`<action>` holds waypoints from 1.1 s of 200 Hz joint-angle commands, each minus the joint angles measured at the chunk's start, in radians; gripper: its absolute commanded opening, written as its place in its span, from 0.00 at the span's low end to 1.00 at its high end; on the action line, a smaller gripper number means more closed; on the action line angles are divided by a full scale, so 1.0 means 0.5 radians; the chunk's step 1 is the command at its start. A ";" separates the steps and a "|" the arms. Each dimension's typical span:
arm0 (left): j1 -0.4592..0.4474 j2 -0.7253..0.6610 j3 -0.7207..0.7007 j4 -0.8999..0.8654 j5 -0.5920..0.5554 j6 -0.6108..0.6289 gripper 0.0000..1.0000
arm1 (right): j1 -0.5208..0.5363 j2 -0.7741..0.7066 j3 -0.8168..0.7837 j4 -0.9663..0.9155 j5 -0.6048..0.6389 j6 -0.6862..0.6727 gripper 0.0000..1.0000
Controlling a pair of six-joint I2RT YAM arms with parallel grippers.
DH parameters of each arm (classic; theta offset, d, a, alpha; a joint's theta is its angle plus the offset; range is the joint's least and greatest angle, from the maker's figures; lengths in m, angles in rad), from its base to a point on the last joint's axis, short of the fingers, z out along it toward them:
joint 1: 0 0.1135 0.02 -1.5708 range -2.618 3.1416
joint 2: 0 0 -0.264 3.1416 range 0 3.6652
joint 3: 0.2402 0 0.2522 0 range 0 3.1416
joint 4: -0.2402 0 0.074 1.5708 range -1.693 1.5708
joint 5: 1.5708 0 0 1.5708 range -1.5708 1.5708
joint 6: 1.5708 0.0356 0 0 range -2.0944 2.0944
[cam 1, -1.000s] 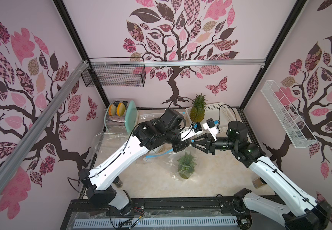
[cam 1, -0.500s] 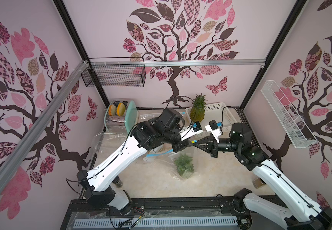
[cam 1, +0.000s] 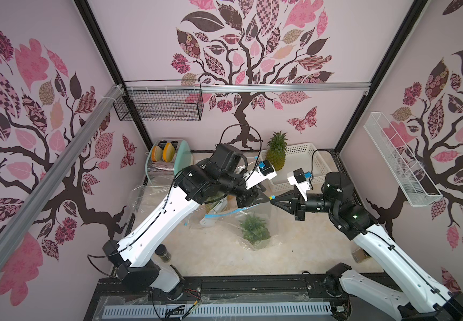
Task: Open the zip-top bag and take out the pineapple
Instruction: Unzip the zipper on the zipper food storage bag.
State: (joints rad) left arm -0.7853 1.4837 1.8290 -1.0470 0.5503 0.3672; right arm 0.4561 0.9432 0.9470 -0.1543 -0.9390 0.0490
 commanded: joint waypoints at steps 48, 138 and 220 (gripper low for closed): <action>0.006 0.102 0.036 -0.017 0.283 -0.001 0.41 | 0.010 -0.013 0.038 0.026 -0.019 -0.071 0.00; 0.015 0.128 0.037 -0.018 0.317 -0.001 0.11 | 0.010 -0.033 0.030 0.046 0.068 -0.055 0.00; 0.015 0.073 -0.045 -0.062 0.288 0.013 0.00 | 0.008 -0.061 -0.018 0.190 0.311 0.066 0.00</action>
State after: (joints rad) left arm -0.7719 1.5475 1.8282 -1.0409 0.6655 0.3664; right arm 0.4625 0.9310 0.9352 -0.1402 -0.8787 0.0528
